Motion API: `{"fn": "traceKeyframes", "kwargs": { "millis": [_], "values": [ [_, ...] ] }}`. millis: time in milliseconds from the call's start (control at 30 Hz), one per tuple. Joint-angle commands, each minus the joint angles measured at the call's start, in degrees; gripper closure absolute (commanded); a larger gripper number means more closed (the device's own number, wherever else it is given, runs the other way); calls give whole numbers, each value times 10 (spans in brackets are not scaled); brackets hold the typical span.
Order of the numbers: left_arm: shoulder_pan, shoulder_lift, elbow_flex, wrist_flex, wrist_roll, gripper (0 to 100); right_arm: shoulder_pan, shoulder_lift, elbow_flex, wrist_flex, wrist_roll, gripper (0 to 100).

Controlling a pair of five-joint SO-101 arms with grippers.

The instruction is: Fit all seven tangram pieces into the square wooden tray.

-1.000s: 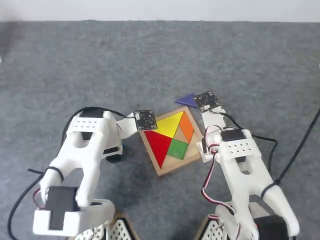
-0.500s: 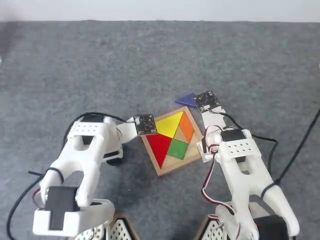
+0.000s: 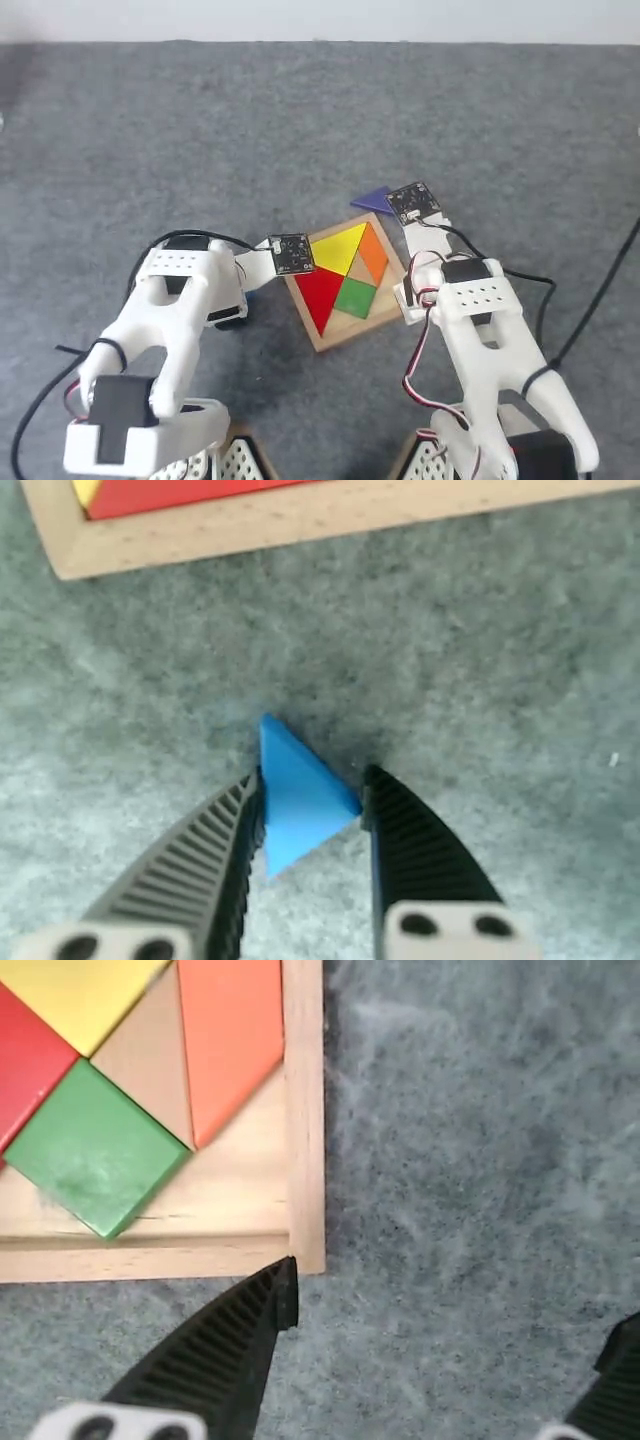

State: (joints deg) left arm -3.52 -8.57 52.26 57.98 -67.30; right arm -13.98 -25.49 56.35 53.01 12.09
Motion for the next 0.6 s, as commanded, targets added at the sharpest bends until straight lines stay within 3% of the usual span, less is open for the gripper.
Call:
{"fn": "traceKeyframes", "kwargs": {
  "millis": [0, 367, 567],
  "values": [
    [-3, -13, -30, 7, 4, 909, 3, -21, -2, -5, 5, 541],
    [4, -12, -219, 183, 18, 927, 3, -21, -2, -5, 5, 541],
    [114, -13, -260, 230, 91, 927, 3, -21, -2, -5, 5, 541]
  ]
}}
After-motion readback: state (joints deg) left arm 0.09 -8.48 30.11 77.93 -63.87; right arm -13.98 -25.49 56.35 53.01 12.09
